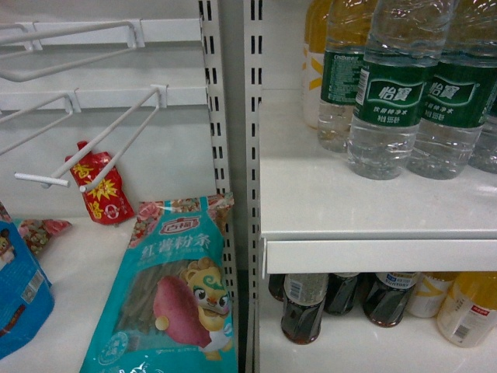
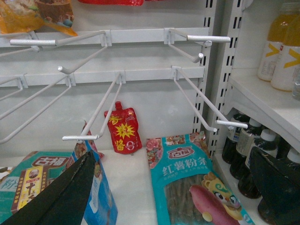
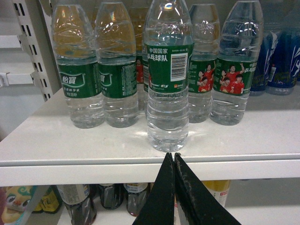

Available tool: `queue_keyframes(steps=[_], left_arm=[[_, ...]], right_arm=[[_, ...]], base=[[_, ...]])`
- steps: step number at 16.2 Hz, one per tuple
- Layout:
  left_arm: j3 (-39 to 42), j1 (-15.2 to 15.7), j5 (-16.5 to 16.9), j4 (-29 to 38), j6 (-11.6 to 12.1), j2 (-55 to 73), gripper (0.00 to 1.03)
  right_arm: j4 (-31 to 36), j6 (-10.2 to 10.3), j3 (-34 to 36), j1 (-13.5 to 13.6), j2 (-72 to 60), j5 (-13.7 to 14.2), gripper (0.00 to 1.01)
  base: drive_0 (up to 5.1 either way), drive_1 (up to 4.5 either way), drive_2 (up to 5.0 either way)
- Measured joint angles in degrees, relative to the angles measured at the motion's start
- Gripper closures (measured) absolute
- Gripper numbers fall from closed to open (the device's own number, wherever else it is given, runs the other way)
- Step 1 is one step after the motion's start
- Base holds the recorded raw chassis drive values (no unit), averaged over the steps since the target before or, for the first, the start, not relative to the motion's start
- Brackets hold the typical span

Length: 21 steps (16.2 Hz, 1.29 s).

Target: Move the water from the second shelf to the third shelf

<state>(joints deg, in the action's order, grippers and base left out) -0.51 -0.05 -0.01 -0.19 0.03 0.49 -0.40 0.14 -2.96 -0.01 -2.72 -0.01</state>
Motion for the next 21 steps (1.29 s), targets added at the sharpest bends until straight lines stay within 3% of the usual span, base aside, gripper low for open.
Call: queue_keyframes(steps=[12, 16, 18, 20, 21], left_arm=[[0.0, 0.0, 0.0, 0.0, 0.0, 0.0, 0.05], [0.0, 0.0, 0.0, 0.0, 0.0, 0.0, 0.05], [0.0, 0.0, 0.0, 0.0, 0.0, 0.0, 0.05], [0.0, 0.0, 0.0, 0.0, 0.0, 0.0, 0.05], [0.0, 0.0, 0.0, 0.0, 0.0, 0.0, 0.05]], right_arm=[[0.2, 0.0, 2.2, 0.0, 2.5, 0.0, 0.98], [0.2, 0.0, 2.2, 0.0, 2.5, 0.0, 0.62], [0.2, 0.0, 2.2, 0.0, 2.5, 0.0, 0.29], [0.2, 0.0, 2.2, 0.0, 2.5, 0.0, 0.06], [0.2, 0.0, 2.2, 0.0, 2.5, 0.0, 0.02]], base=[[0.0, 0.00, 0.0], [0.0, 0.00, 0.0], [0.0, 0.00, 0.0], [0.0, 0.00, 0.0], [0.0, 0.00, 0.0]])
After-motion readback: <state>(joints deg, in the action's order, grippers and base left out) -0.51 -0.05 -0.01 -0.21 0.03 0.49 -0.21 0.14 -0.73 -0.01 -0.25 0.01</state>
